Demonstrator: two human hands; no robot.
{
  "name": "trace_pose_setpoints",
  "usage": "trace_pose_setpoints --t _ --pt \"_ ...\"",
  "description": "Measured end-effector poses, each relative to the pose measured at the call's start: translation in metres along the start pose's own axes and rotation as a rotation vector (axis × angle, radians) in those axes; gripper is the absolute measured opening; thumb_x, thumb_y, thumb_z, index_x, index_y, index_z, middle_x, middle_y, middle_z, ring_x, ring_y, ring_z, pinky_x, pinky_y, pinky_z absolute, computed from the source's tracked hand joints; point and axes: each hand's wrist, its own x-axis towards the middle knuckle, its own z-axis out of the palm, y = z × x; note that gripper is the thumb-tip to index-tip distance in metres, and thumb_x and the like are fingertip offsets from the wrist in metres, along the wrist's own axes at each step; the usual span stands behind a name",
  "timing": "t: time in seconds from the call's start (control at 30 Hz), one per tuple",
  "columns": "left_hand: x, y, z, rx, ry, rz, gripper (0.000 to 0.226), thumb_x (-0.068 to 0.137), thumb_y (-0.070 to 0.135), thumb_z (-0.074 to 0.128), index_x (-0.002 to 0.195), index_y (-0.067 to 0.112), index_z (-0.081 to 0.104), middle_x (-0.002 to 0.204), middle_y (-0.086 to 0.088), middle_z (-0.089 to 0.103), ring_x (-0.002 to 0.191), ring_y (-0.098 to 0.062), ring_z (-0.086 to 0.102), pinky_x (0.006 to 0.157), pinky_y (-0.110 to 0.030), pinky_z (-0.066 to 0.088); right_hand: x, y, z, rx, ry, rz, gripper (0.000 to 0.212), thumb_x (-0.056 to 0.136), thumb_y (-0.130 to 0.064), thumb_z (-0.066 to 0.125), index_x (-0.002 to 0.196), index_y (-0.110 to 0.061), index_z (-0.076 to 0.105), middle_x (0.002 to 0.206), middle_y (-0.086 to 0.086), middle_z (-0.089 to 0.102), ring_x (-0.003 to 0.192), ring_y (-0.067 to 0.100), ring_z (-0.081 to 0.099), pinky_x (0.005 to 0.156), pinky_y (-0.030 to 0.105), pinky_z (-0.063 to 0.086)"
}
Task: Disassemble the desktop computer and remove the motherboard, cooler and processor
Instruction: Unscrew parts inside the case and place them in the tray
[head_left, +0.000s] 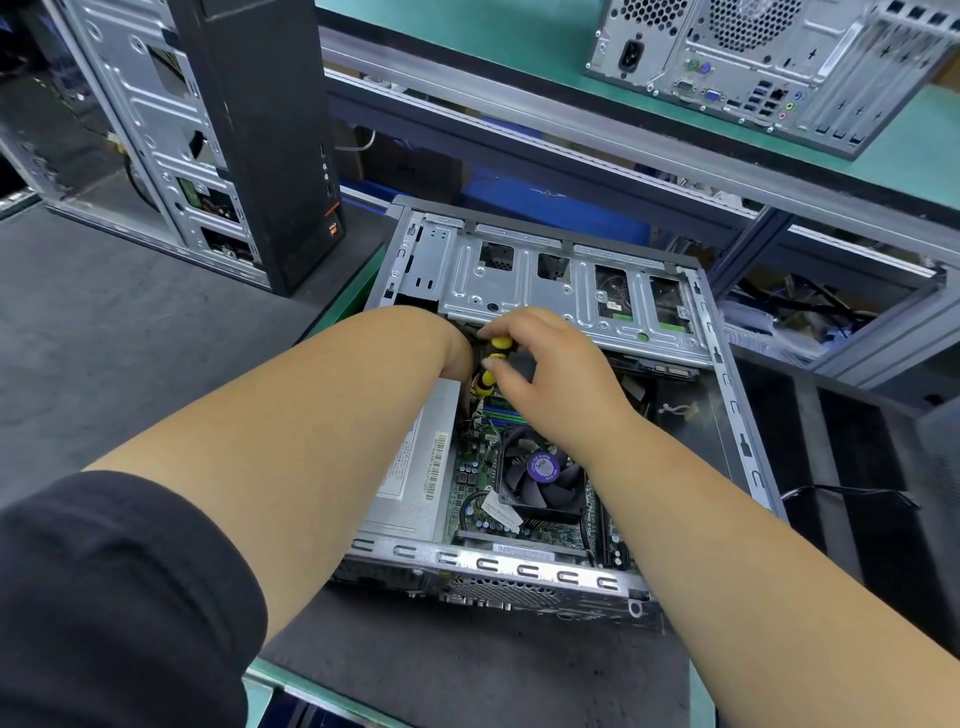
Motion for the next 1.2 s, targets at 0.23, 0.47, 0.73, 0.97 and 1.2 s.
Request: trace_pose_setpoints --t 0.23,0.47,0.73,0.97,1.2 --pt "0.0010 -0.0001 0.0009 -0.053 -0.013 -0.010 0.045 0.093 0.035 0.056 0.135 0.018 0.051 0.131 -0.009 0.053 0.113 -0.029 0.054 0.102 -0.045 0.043 0.0006 0.0014 0.0014 0.032 0.012 0.011 0.027 0.086 -0.016 0.068 0.113 -0.022 0.066 0.109 -0.008 0.063 0.102 0.013 0.055 0.089 0.035 0.049" --pt "0.0043 -0.0013 0.0026 -0.007 -0.026 -0.015 0.038 0.098 0.025 0.049 0.132 0.008 0.052 0.129 -0.010 0.053 0.102 -0.025 0.052 0.102 -0.040 0.042 -0.0004 0.0027 0.0003 0.022 0.009 -0.010 0.022 0.084 -0.023 0.068 0.106 -0.024 0.063 0.106 -0.010 0.058 0.096 0.012 0.055 0.082 0.037 0.050" --pt "0.0072 -0.0035 0.0033 0.016 -0.036 0.011 0.041 0.097 0.028 0.048 0.134 0.011 0.051 0.132 -0.013 0.052 0.117 -0.029 0.053 0.105 -0.045 0.040 0.0000 0.0025 0.0007 0.039 0.029 -0.024 0.021 0.086 -0.015 0.069 0.107 -0.021 0.067 0.103 -0.005 0.056 0.091 0.015 0.055 0.081 0.041 0.050" --pt "0.0059 -0.0041 0.0026 -0.007 -0.081 0.005 0.039 0.094 0.027 0.051 0.132 0.019 0.055 0.135 -0.008 0.053 0.118 -0.027 0.053 0.105 -0.044 0.041 0.0004 0.0037 0.0009 0.029 -0.021 -0.015 0.029 0.087 -0.013 0.063 0.114 -0.021 0.063 0.112 -0.009 0.061 0.103 0.008 0.053 0.089 0.029 0.047" --pt "0.0050 -0.0033 0.0008 0.000 -0.014 -0.001 0.038 0.096 0.028 0.049 0.132 0.015 0.052 0.128 -0.010 0.053 0.114 -0.029 0.054 0.104 -0.046 0.041 0.0009 0.0036 0.0024 -0.008 0.067 -0.026 0.020 0.083 -0.025 0.075 0.102 -0.023 0.068 0.084 -0.024 0.052 0.082 0.008 0.049 0.078 0.027 0.043"
